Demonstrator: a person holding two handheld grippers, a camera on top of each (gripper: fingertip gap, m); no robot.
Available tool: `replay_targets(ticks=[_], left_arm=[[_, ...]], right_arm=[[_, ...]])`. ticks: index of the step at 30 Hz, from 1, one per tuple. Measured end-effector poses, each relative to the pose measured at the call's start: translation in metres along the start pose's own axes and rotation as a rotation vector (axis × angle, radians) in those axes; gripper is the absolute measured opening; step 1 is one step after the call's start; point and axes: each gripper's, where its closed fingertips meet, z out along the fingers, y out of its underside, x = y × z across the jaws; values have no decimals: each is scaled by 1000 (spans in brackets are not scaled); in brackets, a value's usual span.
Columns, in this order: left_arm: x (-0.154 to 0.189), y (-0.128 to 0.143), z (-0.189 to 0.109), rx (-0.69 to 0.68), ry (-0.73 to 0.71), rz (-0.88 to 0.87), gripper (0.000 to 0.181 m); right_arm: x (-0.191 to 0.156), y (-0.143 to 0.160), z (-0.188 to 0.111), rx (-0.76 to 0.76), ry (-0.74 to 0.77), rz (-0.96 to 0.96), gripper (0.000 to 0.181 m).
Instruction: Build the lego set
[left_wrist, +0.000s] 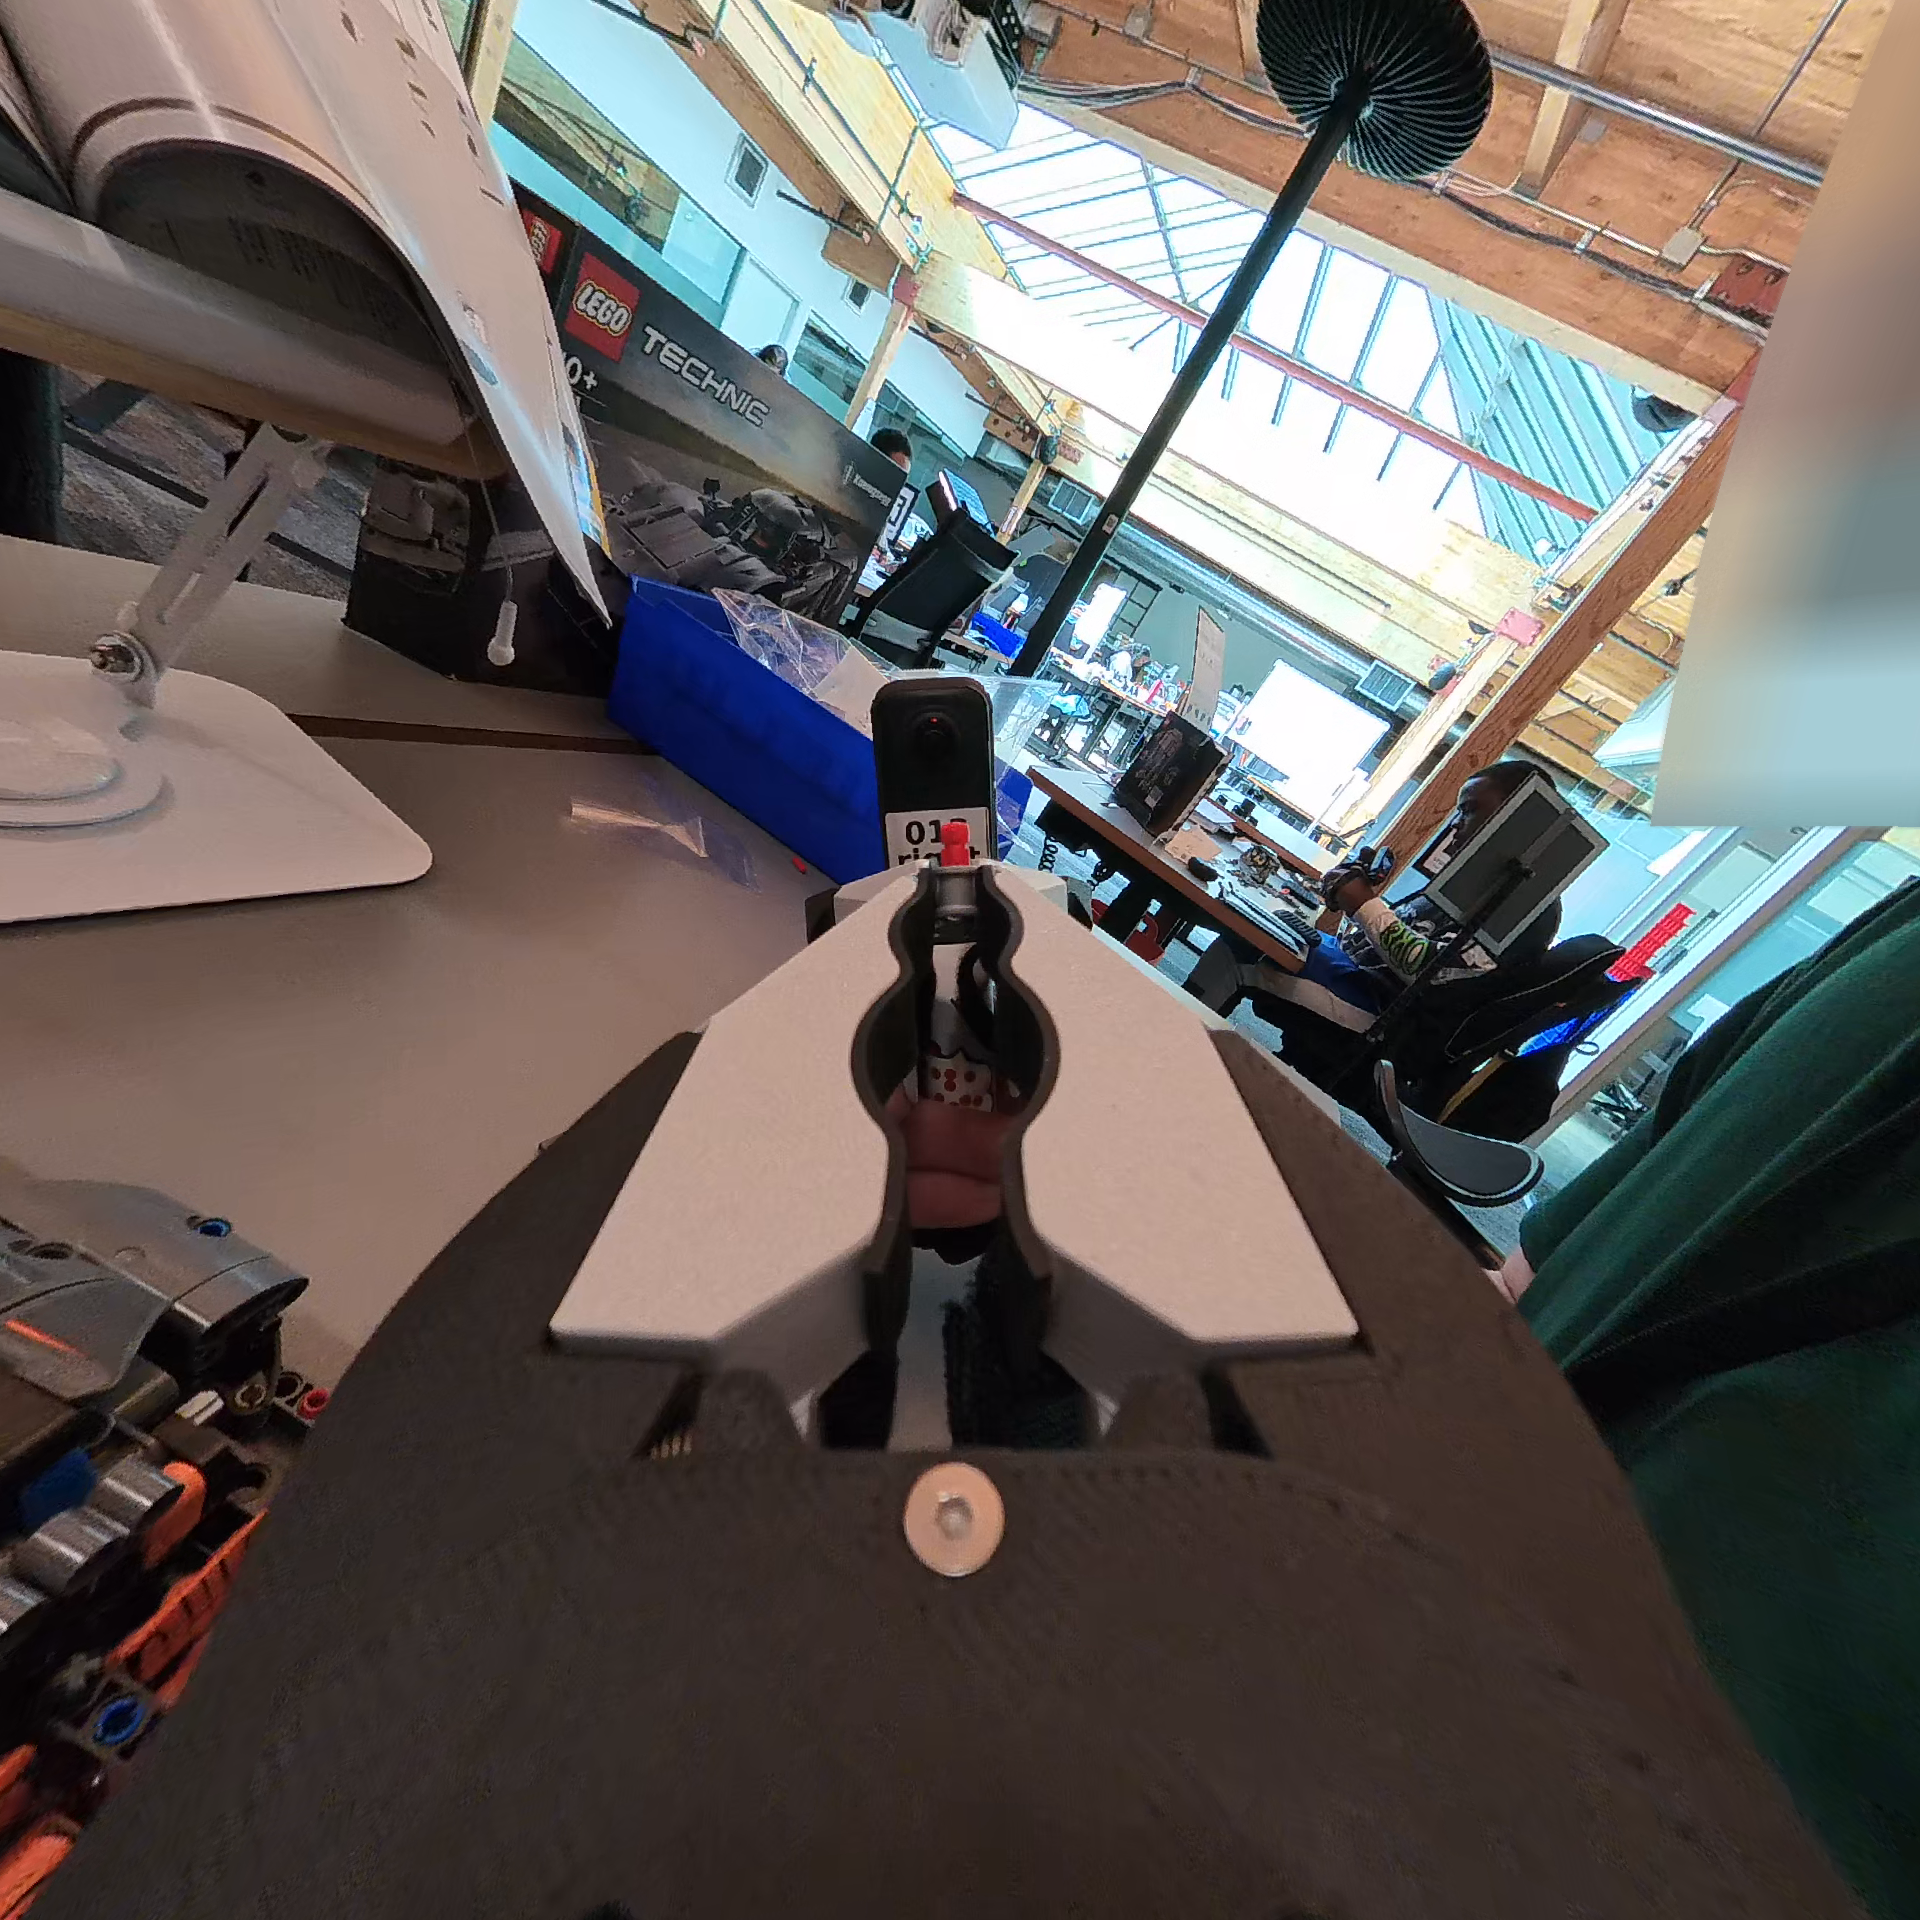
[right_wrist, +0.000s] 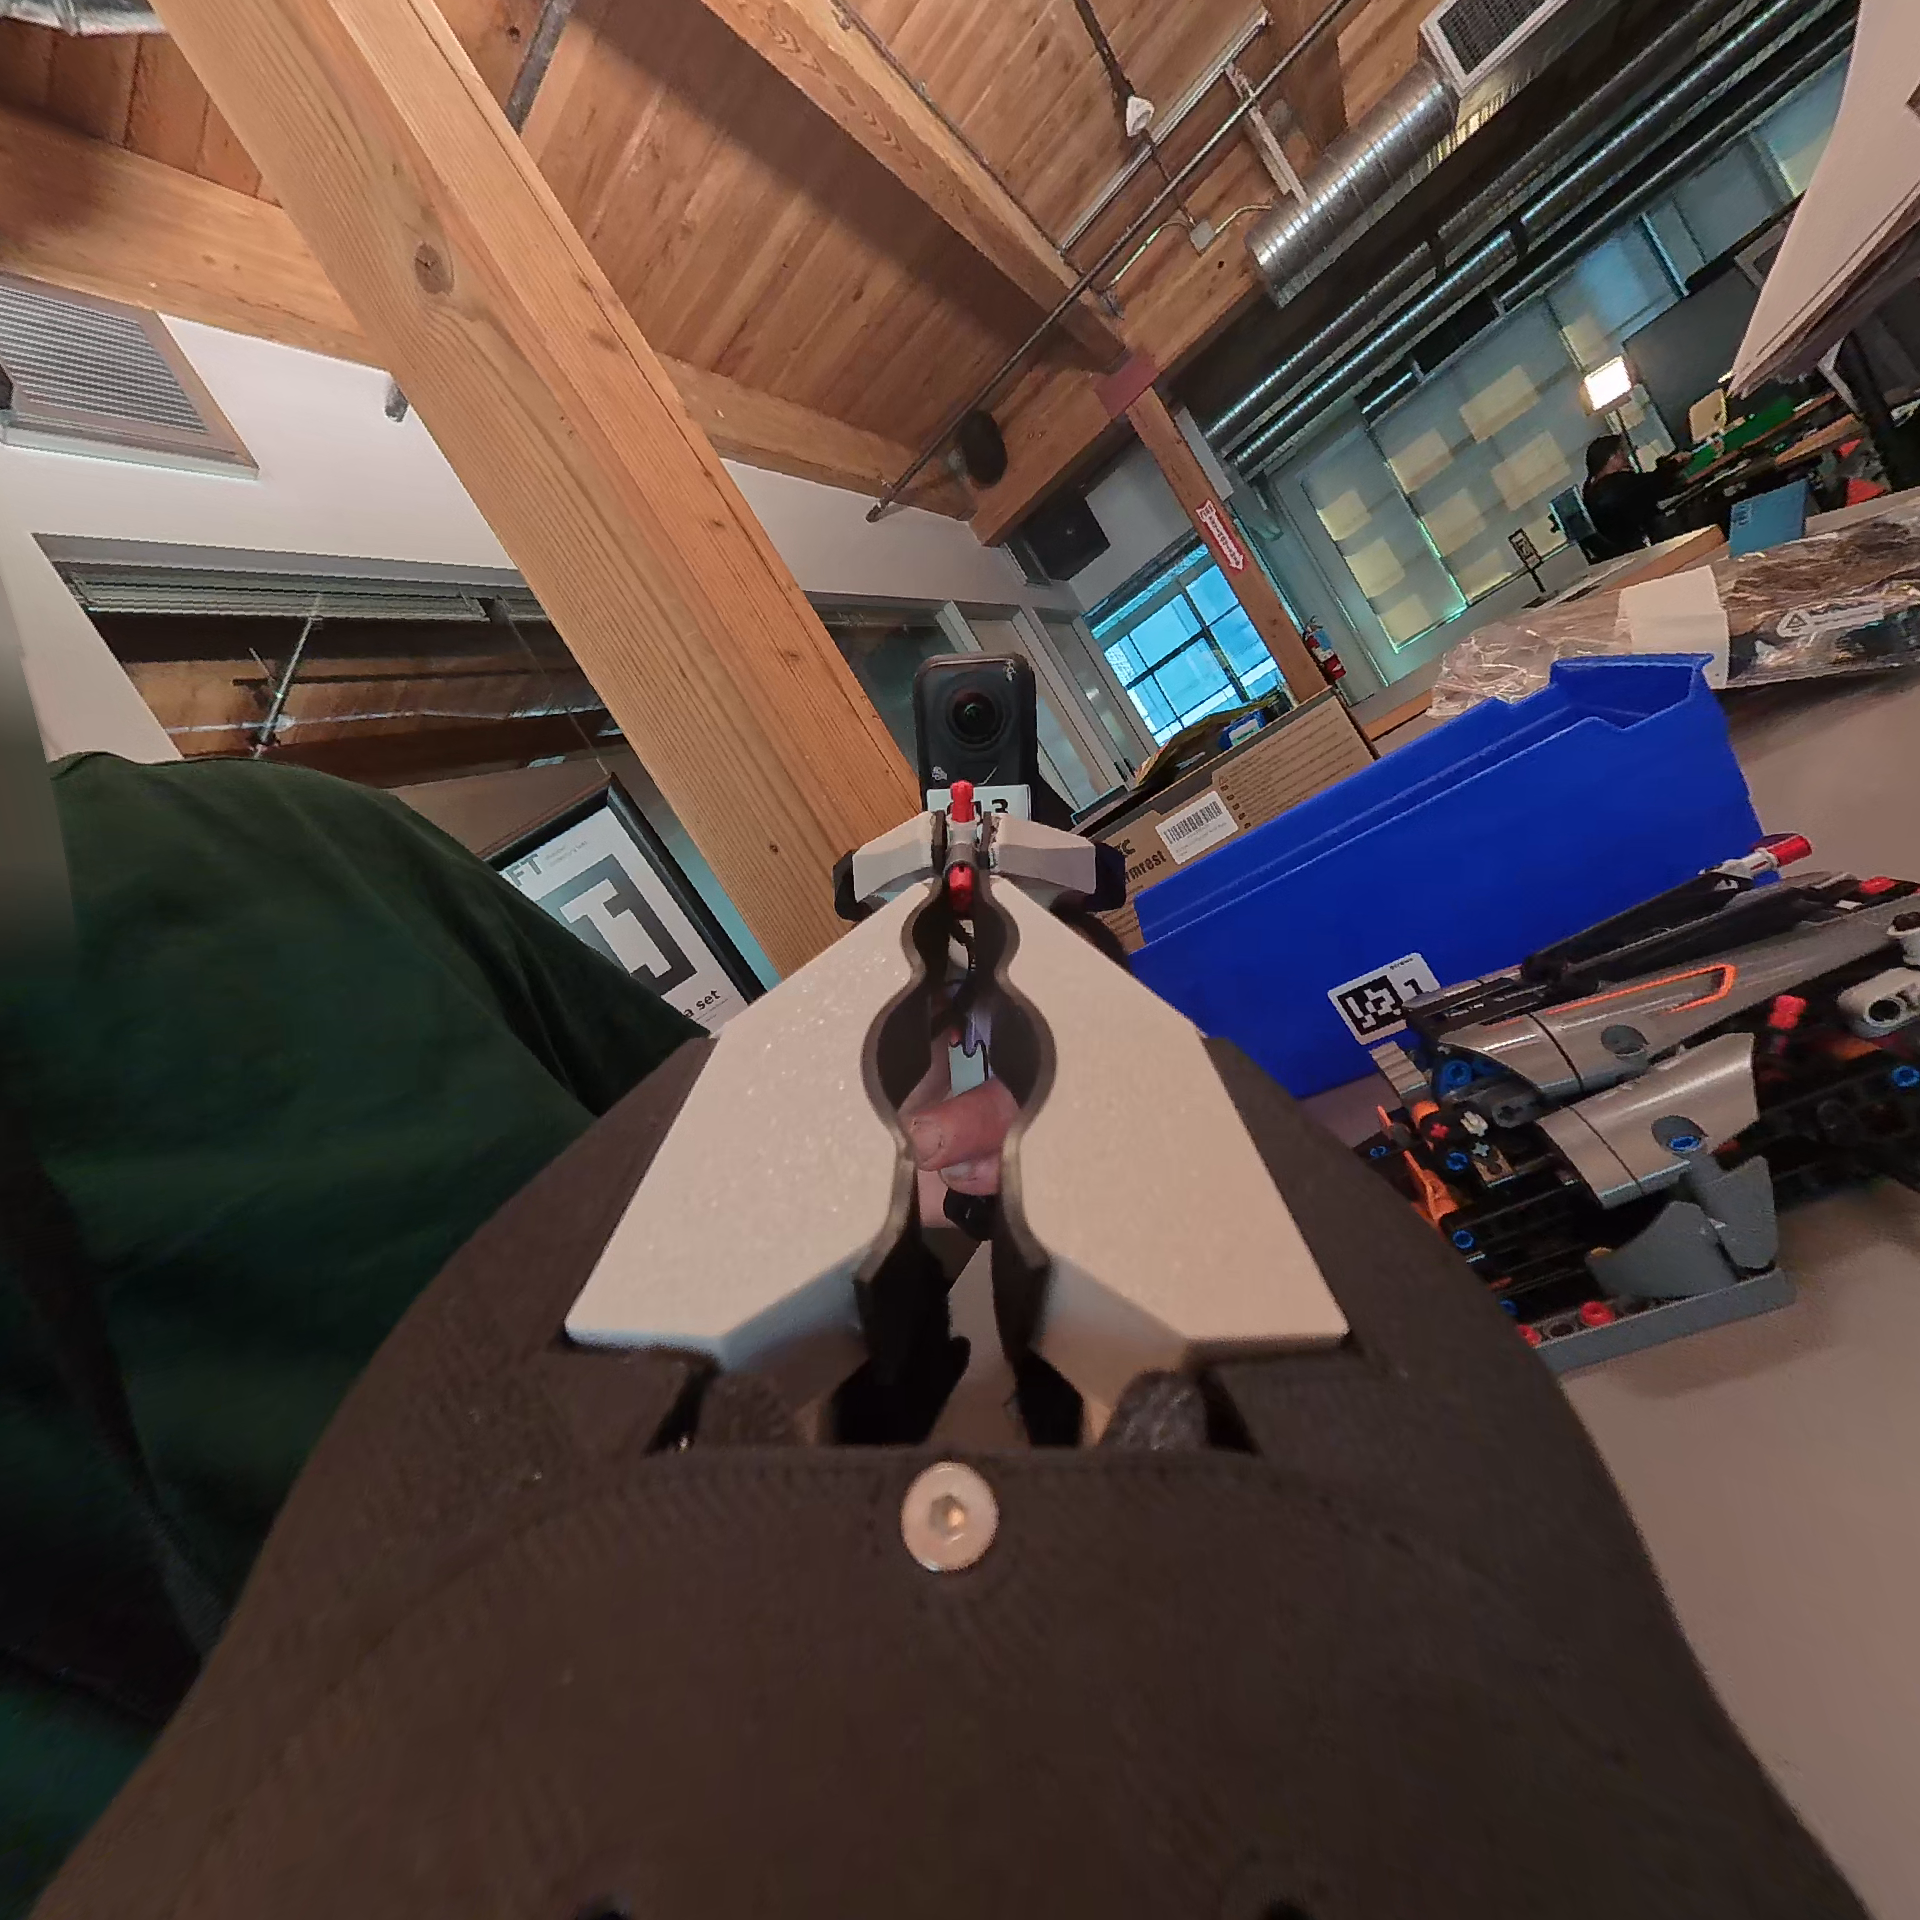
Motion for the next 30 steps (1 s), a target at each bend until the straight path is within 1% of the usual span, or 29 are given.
replay_targets(ticks=[10,14,18,22,26,30], left_arm=[[0,0,0,-7,-5,6,5],[-2,-1,-5,-9,-34,24,6],[0,1,-15,-39,-78,87,6],[-2,-7,-30,-57,-142,164,6],[-9,-12,-42,-88,-203,231,7],[-15,-17,-49,-89,-235,251,7]], right_arm=[[1,-1,-1,8,4,-3,2],[2,-8,-6,40,13,-5,2],[7,-20,-17,92,65,-34,2],[14,-33,-31,163,113,-37,1],[21,-35,-35,188,148,-22,2],[23,-35,-37,192,158,-16,2]])
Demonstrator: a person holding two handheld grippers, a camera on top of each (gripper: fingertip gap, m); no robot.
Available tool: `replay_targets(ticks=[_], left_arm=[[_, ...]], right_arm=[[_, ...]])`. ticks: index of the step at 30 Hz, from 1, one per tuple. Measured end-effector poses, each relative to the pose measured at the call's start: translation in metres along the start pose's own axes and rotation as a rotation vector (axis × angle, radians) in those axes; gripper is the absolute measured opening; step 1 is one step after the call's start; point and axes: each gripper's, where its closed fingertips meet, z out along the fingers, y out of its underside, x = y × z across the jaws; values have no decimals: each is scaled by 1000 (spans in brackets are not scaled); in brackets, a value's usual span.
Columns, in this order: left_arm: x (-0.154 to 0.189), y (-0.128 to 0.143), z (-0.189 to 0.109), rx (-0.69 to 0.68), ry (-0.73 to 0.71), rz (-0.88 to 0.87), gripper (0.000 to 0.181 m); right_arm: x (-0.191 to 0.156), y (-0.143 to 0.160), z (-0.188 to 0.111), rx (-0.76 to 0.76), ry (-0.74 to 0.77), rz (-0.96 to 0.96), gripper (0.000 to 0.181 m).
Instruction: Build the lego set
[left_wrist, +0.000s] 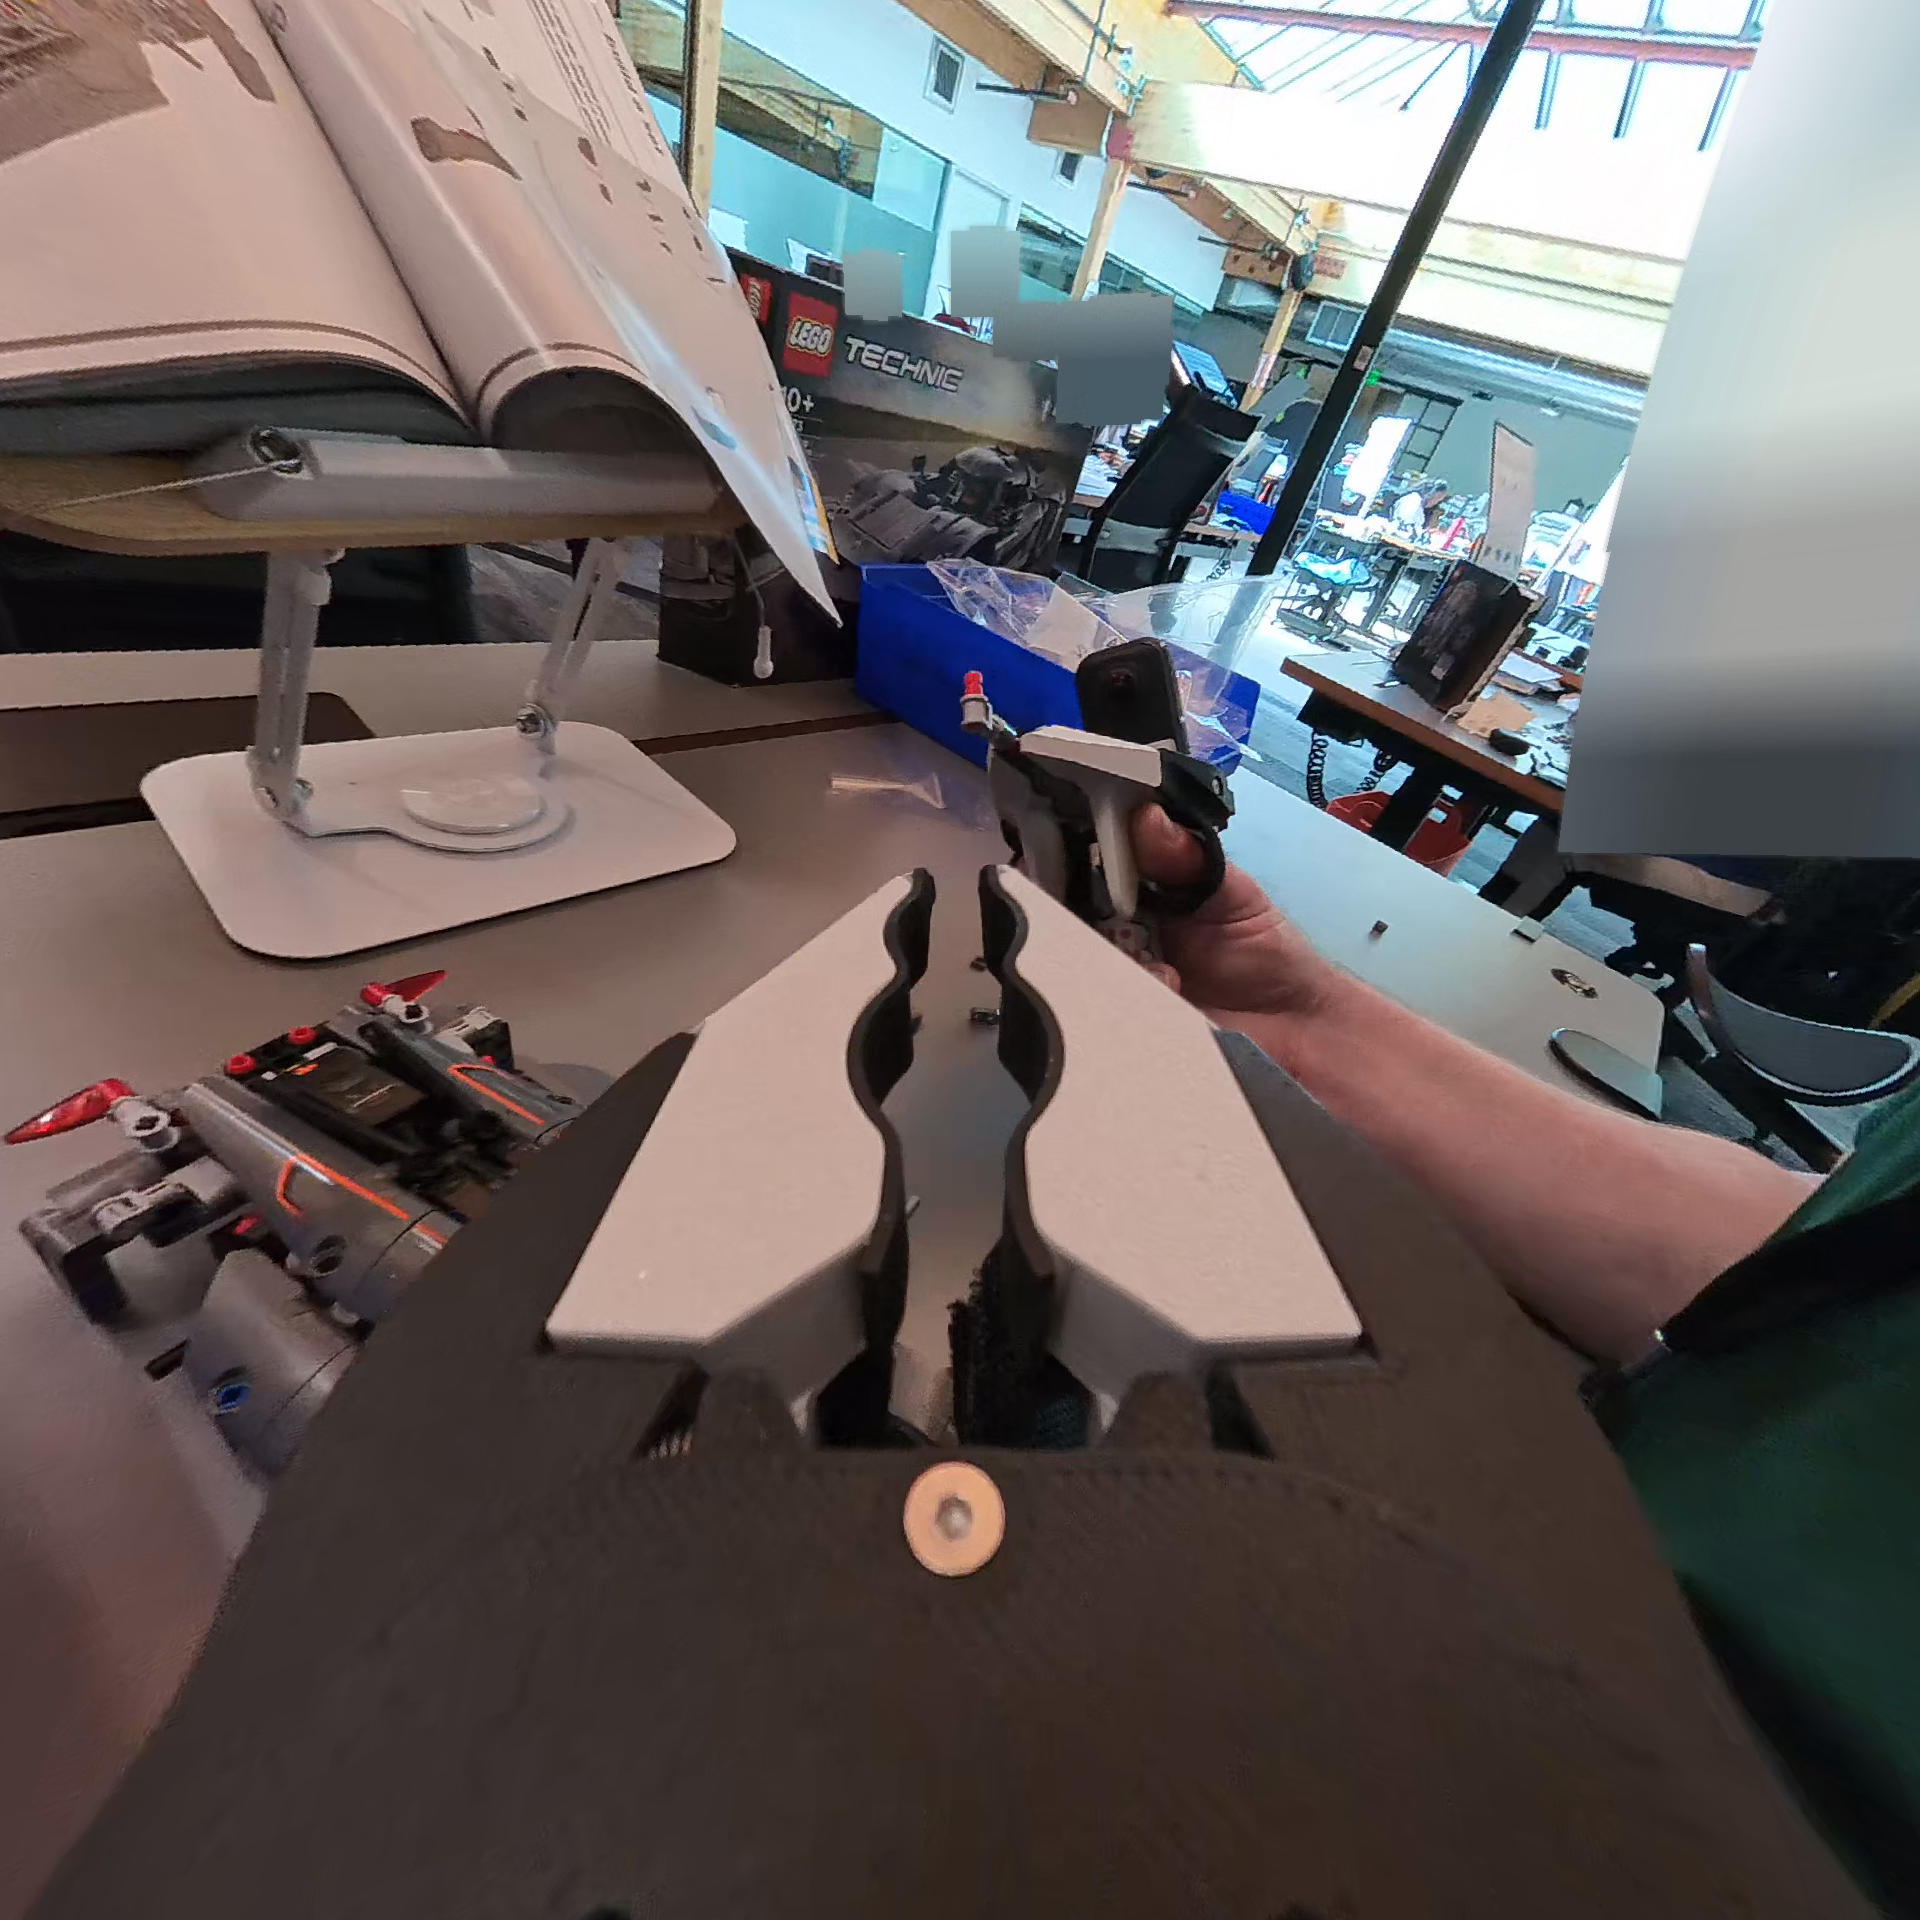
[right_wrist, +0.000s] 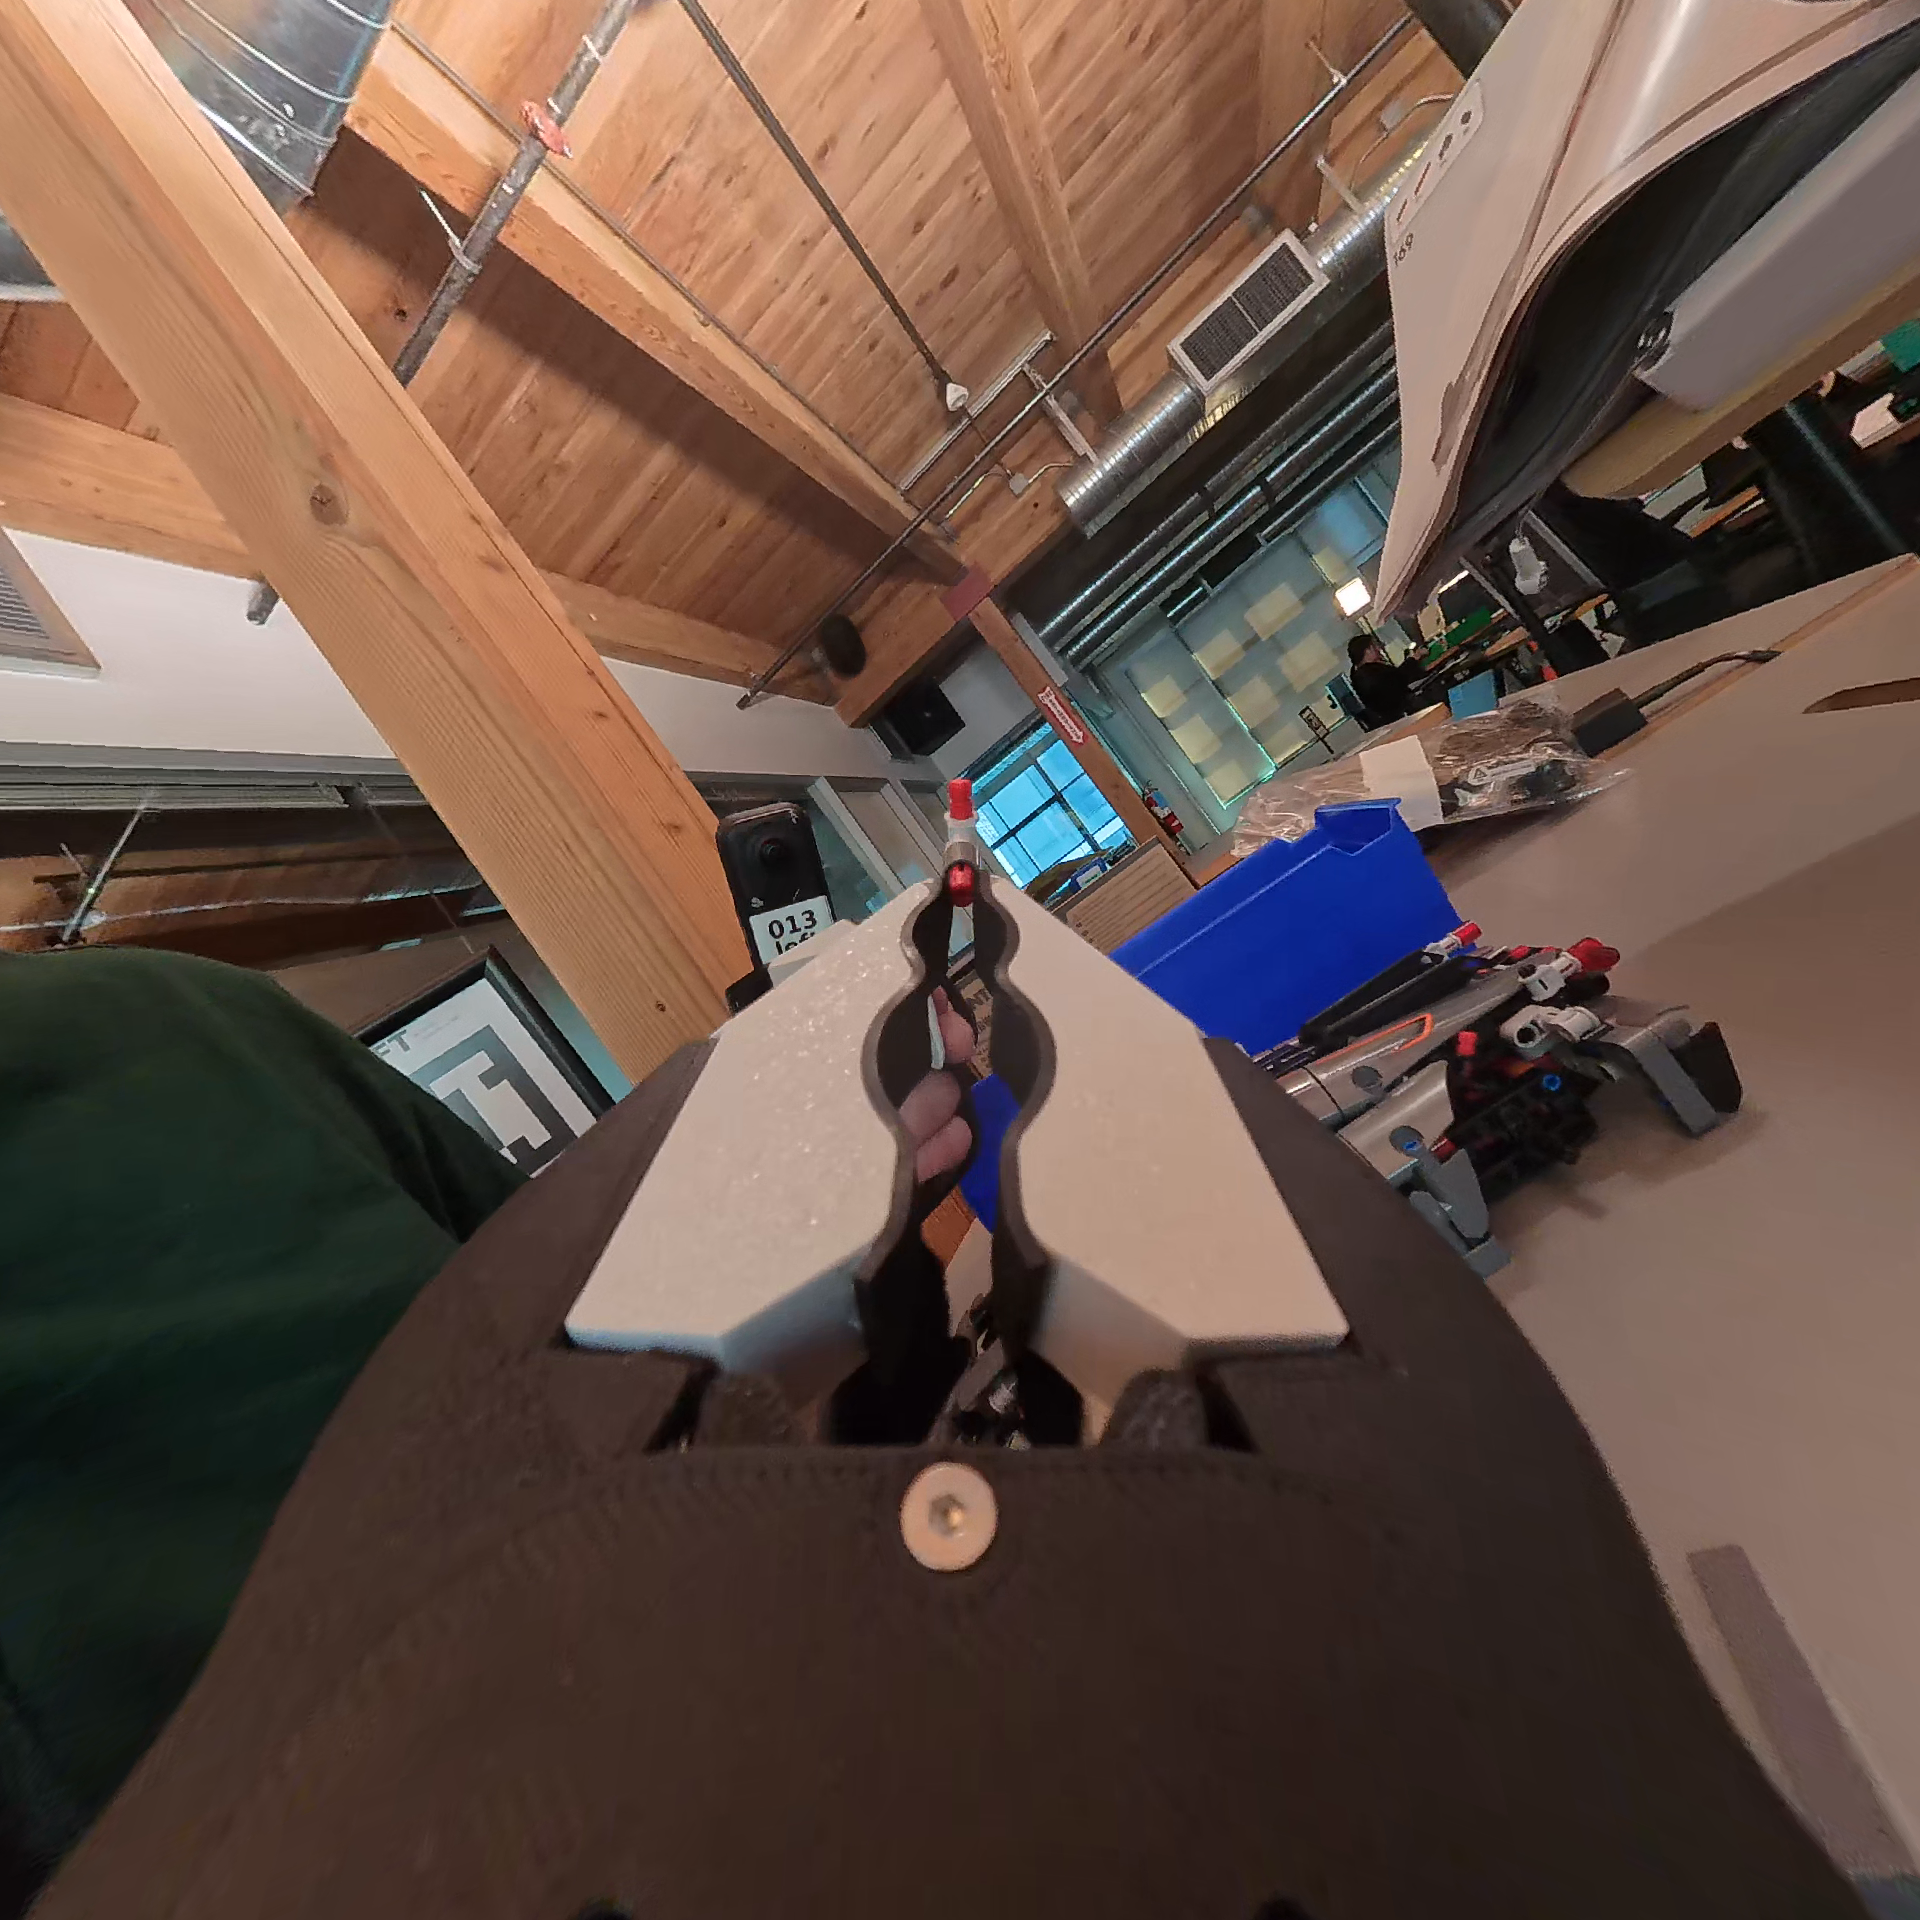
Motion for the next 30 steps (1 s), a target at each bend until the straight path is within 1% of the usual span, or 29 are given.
replay_targets(ticks=[9,14,20,25,30], left_arm=[[-12,2,-4,-33,-51,34,10],[-21,10,-3,-75,-82,45,15],[-28,18,-3,-116,-120,76,17],[-35,25,-4,-155,-153,101,19],[-37,29,-4,-178,-169,132,19]], right_arm=[[2,0,0,-3,15,1,2],[6,3,0,-20,38,-3,2],[13,10,2,-63,90,-21,2],[26,23,4,-154,199,-86,2],[37,31,4,-239,310,-203,2]])
